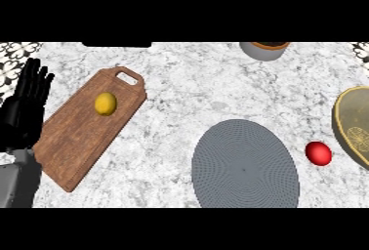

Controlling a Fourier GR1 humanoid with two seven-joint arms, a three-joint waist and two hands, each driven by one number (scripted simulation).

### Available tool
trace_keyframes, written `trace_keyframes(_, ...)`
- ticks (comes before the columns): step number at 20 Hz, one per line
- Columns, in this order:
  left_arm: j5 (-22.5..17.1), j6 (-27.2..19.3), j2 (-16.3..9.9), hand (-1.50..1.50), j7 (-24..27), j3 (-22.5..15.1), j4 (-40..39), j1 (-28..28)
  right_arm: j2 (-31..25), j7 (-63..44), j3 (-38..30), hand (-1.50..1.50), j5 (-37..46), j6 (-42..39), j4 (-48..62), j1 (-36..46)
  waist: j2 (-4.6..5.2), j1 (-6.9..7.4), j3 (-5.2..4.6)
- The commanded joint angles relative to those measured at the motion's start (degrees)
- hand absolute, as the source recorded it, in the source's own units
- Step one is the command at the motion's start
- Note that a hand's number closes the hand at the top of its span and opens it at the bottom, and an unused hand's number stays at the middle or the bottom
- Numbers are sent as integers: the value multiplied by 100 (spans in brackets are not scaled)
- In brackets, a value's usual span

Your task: Pick the bell pepper from the placemat and place it in the bowl

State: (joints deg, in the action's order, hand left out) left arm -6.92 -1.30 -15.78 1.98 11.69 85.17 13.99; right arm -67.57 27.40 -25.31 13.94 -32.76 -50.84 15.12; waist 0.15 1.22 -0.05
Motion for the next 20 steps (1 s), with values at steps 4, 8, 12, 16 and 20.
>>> trace_keyframes(4,-244,313,-322,0,0,363,-189,-29,1010,-844,599,150,322,445,-863,129,-16,-101,1)
trace_keyframes(8,-52,157,-154,0,122,185,-322,208,1500,-999,1130,150,1116,1354,-488,423,16,-44,5)
trace_keyframes(12,61,-105,49,0,-302,-44,205,197,1868,-1589,1058,-150,1053,1330,240,931,9,-11,10)
trace_keyframes(16,33,45,7,0,-225,-35,131,78,2325,-1425,828,-150,691,1266,757,1053,4,-20,10)
trace_keyframes(20,44,-39,76,0,-225,-35,131,138,2465,-901,362,-150,179,1193,1155,1195,3,-25,15)
